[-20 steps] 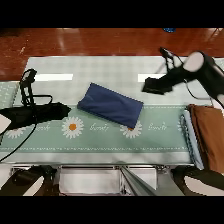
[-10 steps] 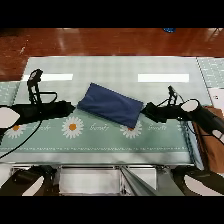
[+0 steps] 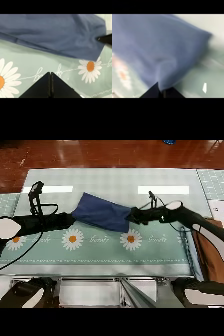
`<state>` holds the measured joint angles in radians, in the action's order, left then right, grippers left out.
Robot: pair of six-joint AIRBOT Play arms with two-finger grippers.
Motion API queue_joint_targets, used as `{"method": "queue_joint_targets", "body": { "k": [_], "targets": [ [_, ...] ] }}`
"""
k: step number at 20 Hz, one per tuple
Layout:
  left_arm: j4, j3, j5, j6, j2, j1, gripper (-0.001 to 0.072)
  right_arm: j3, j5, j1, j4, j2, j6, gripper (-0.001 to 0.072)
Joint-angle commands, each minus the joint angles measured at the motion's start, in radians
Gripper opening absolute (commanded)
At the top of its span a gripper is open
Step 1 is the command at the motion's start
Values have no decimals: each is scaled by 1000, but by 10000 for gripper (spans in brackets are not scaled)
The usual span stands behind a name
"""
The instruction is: Fold the shirts.
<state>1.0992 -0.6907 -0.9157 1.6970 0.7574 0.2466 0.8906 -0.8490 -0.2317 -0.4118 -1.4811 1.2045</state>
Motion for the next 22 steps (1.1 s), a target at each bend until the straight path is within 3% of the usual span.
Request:
{"method": "queue_joint_targets", "body": {
  "k": [1,4,10,19,22],
  "targets": [
    [0,0,1,-1,1,-1,15,280,-87,-16,-188,-21,81,17],
    [0,0,8,-19,2,-1,15,541,-203,67,-323,-21,201,17],
    [0,0,11,-27,2,-1,15,916,-462,323,-460,-2,315,17],
    [0,0,6,-27,16,-1,15,953,-744,852,-476,133,432,18],
    [-12,0,4,-27,16,-1,15,939,-952,982,-657,191,399,18]
  ]
}}
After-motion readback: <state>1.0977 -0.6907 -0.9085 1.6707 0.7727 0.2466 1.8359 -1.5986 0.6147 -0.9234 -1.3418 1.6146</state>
